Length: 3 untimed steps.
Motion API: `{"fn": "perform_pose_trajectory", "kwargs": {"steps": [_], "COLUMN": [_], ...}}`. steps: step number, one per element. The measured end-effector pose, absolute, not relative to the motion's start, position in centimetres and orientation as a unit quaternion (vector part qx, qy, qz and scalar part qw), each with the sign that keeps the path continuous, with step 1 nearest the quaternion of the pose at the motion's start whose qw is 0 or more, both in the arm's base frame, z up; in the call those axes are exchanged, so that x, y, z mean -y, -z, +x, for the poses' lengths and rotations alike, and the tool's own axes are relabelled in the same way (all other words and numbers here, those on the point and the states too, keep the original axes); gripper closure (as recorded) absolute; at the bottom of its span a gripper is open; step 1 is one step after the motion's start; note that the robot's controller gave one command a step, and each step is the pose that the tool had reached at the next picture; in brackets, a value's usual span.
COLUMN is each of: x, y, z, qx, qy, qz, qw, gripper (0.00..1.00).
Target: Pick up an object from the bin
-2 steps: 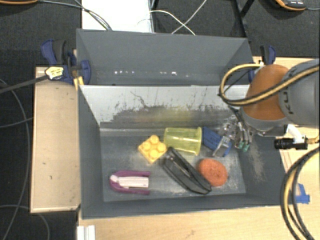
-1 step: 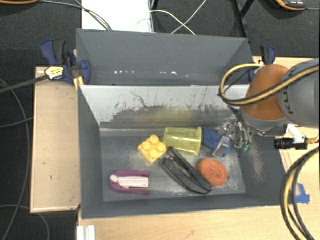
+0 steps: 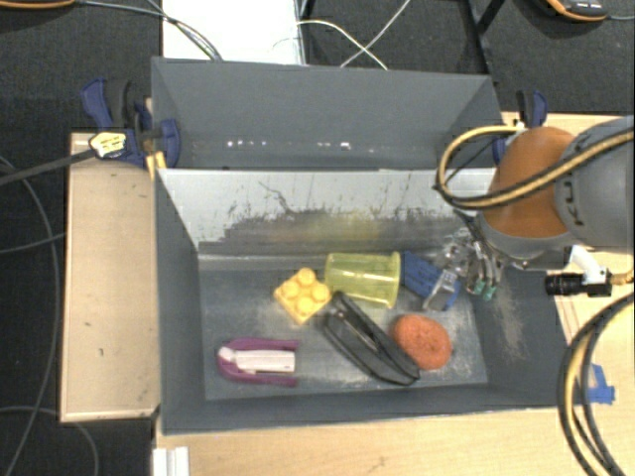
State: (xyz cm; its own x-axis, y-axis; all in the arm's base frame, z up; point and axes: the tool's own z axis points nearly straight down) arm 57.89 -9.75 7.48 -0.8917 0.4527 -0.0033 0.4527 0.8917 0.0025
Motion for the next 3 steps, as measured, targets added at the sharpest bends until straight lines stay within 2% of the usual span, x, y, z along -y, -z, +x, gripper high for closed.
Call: {"fn": "perform_pose_trajectory", "kwargs": {"steps": [3], "x": [9.8], "y": [-11.1], "z": [57.9], "qx": [-0.973], "qy": [-0.001], "qz": [0.231], "qw": [0.003], "gripper": [1.0]}}
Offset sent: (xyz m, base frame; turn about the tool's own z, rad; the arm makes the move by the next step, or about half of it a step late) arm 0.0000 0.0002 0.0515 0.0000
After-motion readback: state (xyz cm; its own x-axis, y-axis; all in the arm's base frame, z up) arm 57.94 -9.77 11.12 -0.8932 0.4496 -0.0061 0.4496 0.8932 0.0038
